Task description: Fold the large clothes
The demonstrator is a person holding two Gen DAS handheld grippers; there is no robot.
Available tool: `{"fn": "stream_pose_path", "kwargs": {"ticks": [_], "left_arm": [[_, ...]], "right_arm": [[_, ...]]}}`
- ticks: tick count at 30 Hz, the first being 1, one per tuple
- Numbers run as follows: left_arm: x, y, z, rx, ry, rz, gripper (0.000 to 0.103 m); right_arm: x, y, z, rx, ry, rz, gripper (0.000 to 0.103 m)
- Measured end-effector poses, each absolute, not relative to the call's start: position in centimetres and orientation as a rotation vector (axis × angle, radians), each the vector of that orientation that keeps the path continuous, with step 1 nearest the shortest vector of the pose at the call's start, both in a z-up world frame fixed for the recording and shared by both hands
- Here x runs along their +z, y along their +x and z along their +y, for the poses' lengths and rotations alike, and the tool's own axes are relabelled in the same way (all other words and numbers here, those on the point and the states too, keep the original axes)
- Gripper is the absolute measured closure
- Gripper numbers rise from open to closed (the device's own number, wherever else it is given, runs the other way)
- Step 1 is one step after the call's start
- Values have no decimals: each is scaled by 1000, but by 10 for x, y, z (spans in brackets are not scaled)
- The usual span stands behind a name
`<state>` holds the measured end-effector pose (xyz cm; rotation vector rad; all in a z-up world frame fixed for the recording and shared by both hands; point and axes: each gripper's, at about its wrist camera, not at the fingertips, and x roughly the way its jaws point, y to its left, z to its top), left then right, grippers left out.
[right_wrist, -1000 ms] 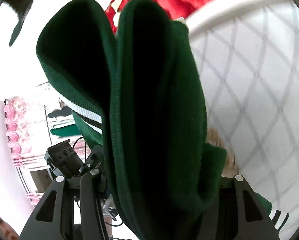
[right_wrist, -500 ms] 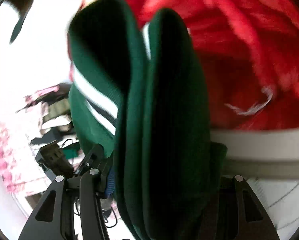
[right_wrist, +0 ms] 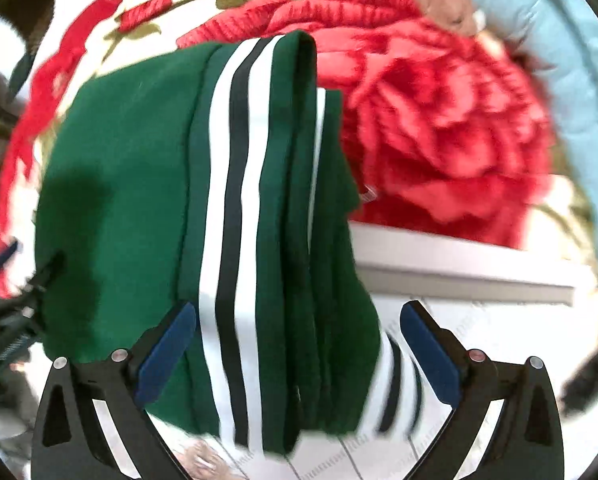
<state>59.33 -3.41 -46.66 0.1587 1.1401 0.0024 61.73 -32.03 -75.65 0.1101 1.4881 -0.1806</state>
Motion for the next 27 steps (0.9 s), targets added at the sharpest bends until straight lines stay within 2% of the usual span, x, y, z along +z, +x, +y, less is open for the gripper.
{"fn": "stream_pose_path", "kwargs": {"ticks": [8, 12, 27], "left_arm": [[-398, 538, -45, 44, 115, 1091, 1], [-345, 498, -46, 45, 78, 1067, 1], [-132, 336, -53, 18, 7, 930, 1]], "right_arm": [[-687, 539, -312, -303, 66, 1397, 0], [-643, 510, -298, -346, 51, 1349, 0], [-364, 333, -232, -390, -24, 1100, 0]]}}
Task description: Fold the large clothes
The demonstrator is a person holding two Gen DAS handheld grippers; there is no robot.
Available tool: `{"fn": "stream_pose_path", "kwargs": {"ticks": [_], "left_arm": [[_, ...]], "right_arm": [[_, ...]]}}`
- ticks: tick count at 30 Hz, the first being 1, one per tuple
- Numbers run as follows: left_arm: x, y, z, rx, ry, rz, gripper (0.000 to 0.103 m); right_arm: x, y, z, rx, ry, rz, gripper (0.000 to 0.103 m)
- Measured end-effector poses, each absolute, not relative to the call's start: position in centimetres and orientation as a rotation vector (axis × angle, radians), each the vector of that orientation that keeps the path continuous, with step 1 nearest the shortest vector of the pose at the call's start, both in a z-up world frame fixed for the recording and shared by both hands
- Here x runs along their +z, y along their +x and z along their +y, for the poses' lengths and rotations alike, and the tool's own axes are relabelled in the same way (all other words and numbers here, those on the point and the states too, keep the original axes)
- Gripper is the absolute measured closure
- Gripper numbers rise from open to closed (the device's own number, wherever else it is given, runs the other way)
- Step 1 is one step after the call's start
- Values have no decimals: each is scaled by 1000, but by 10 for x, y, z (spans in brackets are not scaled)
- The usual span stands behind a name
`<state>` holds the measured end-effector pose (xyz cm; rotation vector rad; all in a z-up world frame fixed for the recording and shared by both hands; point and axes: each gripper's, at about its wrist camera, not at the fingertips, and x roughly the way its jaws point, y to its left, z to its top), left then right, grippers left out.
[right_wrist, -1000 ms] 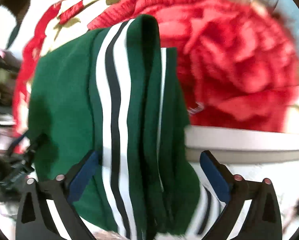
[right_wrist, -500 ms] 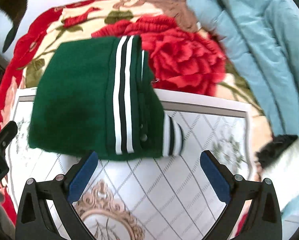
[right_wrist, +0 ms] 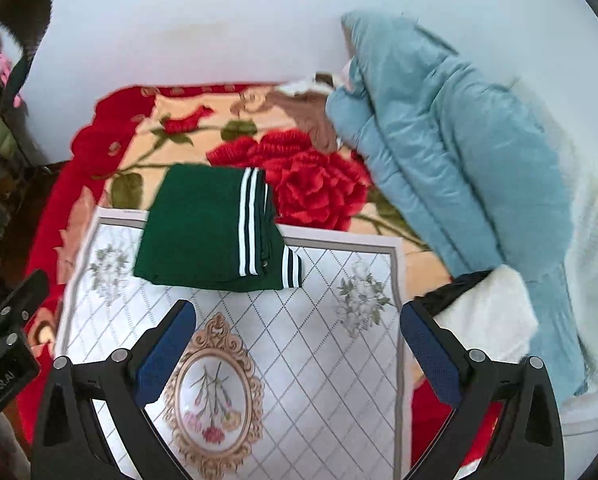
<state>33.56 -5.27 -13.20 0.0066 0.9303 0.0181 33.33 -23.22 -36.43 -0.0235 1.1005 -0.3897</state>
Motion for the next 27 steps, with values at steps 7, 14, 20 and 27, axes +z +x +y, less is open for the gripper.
{"fn": "stream_pose_path", "kwargs": {"ticks": [7, 14, 20, 27], "left_arm": [[-60, 270, -53, 29, 17, 849, 1], [-21, 217, -48, 50, 2, 829, 1], [2, 197, -46, 67, 2, 859, 1], [19, 180, -44, 85, 7, 853, 1]], "right_arm": [[-260, 256, -213, -395, -49, 981, 0], [-197, 195, -197, -371, -62, 908, 0], [-171, 165, -196, -335, -34, 930, 0], [-143, 146, -187, -311, -59, 913, 0]]}}
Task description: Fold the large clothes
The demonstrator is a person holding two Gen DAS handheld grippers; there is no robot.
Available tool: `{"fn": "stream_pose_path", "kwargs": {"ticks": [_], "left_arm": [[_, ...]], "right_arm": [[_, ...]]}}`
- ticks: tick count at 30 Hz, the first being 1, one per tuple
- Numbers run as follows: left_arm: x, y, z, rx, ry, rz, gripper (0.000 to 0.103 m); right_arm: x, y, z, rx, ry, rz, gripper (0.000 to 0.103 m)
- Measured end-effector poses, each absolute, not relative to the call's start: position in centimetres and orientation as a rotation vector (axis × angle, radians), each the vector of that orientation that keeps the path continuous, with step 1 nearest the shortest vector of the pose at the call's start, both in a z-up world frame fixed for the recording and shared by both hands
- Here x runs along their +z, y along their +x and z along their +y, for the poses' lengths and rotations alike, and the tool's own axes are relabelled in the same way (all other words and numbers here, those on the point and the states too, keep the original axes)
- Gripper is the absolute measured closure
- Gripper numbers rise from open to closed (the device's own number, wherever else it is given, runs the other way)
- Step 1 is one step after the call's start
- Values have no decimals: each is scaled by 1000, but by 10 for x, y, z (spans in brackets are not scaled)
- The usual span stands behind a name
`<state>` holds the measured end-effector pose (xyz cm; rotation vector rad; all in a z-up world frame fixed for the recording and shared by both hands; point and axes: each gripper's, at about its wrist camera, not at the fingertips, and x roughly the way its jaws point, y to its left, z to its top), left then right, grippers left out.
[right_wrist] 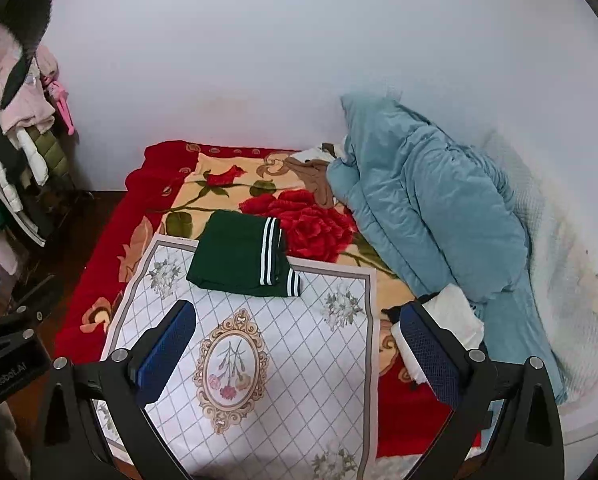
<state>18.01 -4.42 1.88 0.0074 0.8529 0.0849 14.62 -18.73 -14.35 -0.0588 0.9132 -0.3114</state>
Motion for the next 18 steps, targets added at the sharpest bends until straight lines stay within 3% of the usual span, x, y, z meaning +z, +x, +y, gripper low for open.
{"fn": "stream_pose_path", "kwargs": {"ticks": [18], "left_arm": [[31, 163, -35, 133, -5, 802, 1]], "right_arm": [[-127, 148, -179, -309, -54, 882, 0]]}}
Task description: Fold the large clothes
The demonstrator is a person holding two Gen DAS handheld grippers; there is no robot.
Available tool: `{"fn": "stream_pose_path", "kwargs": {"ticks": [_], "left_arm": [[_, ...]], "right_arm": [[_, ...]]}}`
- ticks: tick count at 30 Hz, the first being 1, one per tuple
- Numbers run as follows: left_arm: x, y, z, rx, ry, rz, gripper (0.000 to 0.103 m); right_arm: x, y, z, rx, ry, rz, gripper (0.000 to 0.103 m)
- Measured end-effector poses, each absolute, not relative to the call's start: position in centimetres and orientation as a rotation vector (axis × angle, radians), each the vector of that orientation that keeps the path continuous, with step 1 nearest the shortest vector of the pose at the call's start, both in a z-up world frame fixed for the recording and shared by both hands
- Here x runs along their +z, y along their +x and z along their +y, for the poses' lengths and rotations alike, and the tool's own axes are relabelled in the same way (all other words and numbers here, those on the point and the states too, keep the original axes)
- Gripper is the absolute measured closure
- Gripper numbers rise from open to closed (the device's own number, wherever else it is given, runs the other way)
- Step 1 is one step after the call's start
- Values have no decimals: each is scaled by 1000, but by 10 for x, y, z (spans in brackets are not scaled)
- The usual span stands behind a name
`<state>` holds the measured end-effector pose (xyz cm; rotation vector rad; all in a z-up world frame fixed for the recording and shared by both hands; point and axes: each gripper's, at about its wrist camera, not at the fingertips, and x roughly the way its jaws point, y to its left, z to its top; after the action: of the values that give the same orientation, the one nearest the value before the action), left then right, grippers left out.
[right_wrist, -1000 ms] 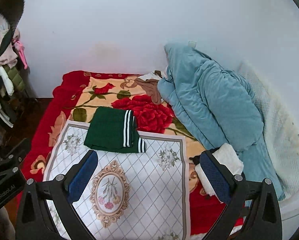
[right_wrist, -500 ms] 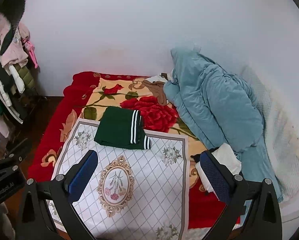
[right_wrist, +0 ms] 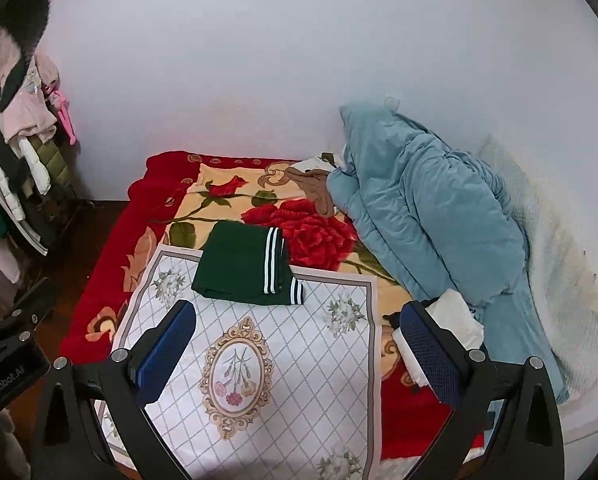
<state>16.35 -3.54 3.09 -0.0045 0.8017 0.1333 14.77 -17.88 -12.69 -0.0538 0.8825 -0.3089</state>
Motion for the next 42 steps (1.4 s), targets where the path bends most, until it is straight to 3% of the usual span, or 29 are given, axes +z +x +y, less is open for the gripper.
{"fn": "stream_pose_path", "kwargs": {"ticks": [42], "left_arm": [[37, 159, -43, 106, 11, 797, 1]], "right_arm": [[-127, 129, -180, -325, -52, 880, 0]]}}
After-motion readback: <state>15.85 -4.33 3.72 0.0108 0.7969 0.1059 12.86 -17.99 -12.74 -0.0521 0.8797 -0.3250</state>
